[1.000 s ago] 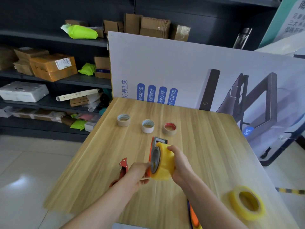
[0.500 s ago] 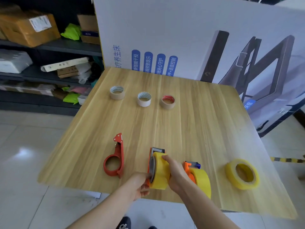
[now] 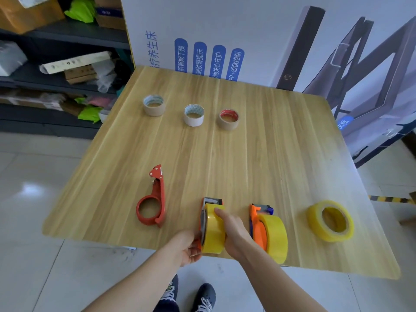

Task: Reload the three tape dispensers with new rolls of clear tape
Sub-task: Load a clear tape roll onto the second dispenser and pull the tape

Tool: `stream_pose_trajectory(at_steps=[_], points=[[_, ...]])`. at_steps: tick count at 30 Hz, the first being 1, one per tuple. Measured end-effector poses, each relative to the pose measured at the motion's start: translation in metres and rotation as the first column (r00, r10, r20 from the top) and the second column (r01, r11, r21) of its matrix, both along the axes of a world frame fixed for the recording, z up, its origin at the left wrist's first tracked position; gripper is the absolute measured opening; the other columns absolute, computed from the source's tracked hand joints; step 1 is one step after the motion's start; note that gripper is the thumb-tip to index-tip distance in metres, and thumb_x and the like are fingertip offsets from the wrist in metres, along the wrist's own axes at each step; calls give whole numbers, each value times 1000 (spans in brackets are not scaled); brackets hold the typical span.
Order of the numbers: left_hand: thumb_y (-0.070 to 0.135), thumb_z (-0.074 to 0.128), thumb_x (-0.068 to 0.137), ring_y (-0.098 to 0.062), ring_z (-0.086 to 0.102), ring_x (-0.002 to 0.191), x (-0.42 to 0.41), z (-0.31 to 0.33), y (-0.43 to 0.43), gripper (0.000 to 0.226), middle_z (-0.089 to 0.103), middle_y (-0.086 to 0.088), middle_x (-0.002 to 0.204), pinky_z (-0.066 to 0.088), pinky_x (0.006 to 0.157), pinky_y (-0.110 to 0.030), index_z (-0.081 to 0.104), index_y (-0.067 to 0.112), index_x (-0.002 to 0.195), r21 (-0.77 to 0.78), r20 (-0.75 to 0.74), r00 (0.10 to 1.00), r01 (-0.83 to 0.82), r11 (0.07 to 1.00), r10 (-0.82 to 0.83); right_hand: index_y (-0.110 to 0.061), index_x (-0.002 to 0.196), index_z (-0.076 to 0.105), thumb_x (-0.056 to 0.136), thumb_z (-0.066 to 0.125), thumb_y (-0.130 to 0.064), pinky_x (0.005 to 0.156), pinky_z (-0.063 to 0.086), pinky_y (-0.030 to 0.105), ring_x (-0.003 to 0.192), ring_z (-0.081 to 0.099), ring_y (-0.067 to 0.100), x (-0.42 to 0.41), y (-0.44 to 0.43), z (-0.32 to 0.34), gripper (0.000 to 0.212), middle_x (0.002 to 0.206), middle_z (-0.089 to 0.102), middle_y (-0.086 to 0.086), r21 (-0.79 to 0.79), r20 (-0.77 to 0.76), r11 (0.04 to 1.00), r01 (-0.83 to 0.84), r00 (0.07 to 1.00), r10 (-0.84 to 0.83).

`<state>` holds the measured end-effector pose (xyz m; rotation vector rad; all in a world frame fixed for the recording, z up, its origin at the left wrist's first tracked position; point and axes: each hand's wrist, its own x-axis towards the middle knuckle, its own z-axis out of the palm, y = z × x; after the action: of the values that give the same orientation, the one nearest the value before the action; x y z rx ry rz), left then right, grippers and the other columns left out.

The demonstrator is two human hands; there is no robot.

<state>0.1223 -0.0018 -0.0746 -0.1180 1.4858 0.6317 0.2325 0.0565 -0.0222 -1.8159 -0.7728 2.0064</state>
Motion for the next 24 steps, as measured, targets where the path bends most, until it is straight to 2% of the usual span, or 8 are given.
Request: stream_pose_trajectory(at_steps=[6,8,11,13,17,20,22,24], points=[[13,51,93,-20,57,65,-1,-2,2,17,65,-12,75,51,47,-24,63,6,84,-18,3,1000,-6,1000,6,-13,88,55,95,58,-29,43,53,27,46,68,15,2,0,-6,18,50,69,-1,-10,-21,1000,-26,999,26],[13,50,94,-22,59,67,0,0,3,18,66,-14,77,53,47,-26,63,5,85,11,-38,999,30,999,-30,-14,87,55,95,58,-30,43,53,27,48,69,16,3,0,-8,18,52,70,1,-6,-24,1000,-29,999,29],[17,47,95,-26,63,76,1,4,5,23,68,-17,83,53,58,-31,64,4,86,37,-96,989,115,993,-111,-17,89,56,96,56,-35,47,52,27,59,69,18,4,-1,-10,19,70,70,5,-2,-23,999,-50,998,50],[19,46,95,-25,65,75,2,6,3,26,69,-16,81,54,56,-30,66,4,86,37,-106,986,134,990,-130,-18,93,57,97,53,-38,48,52,27,65,68,20,5,-2,-10,20,79,69,7,-4,-22,997,-75,997,75],[15,45,95,-27,67,71,0,10,-4,27,71,-16,77,56,52,-29,68,4,87,34,-86,989,120,992,-117,-17,91,59,98,52,-37,47,52,27,61,69,19,5,-6,-7,22,76,70,7,-17,-33,996,-86,996,85],[18,42,97,-27,67,73,-1,15,-4,30,70,-18,87,58,60,-33,66,0,96,12,-153,955,258,966,-253,-12,105,60,98,49,-41,56,53,27,73,69,20,2,-9,-3,32,88,70,8,-21,-27,994,-109,994,109],[23,40,97,-24,66,70,-2,19,-3,33,68,-15,91,58,60,-30,63,0,105,-41,-215,882,421,906,-419,-10,131,48,98,44,-49,78,46,31,96,59,20,1,-12,-2,51,120,63,9,0,41,986,-169,985,169],[24,41,96,-20,62,62,-4,23,-1,32,65,-8,84,55,55,-28,61,2,108,-90,-271,799,534,841,-536,-12,147,30,98,39,-54,94,37,38,118,46,23,1,-14,-3,66,147,42,10,31,95,976,-214,973,210]])
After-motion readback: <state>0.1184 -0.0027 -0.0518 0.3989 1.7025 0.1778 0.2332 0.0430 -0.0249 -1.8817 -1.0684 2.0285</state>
